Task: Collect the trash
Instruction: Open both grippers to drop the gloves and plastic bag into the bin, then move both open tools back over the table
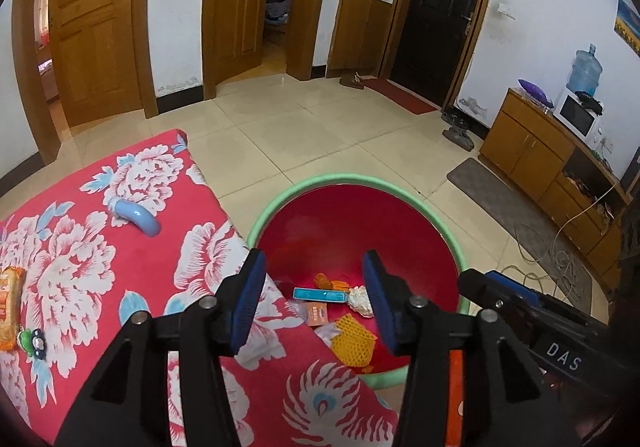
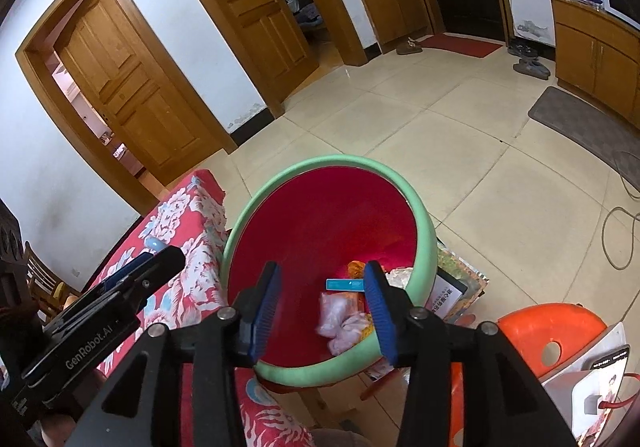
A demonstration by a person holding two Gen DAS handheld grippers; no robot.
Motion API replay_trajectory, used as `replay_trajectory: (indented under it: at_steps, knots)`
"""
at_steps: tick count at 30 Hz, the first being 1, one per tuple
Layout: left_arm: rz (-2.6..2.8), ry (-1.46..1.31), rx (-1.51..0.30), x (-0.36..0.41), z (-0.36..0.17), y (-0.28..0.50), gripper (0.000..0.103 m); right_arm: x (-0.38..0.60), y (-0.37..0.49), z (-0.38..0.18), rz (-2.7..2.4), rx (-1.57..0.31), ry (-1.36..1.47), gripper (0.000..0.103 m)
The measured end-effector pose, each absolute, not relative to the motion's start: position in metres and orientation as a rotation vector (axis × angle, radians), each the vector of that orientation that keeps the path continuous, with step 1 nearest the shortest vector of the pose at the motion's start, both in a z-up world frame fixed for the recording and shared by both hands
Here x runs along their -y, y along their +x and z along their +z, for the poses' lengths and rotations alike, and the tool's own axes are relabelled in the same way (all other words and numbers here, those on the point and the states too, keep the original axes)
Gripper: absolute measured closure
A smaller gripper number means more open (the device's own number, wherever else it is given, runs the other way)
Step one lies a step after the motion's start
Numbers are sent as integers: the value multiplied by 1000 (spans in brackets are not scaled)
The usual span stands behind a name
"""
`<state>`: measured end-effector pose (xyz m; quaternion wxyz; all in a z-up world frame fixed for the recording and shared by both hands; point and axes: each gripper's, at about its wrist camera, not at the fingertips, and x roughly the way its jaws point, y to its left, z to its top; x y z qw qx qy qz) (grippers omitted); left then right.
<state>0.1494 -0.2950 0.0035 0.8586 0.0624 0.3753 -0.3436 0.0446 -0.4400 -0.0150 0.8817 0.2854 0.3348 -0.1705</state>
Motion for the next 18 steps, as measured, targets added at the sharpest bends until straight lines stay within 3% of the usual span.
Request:
replay_trajectory:
  at_steps: [18]
  knots:
    - [-563,68,-775,209,23,159,53,390,46,10,-255,-674,540,49]
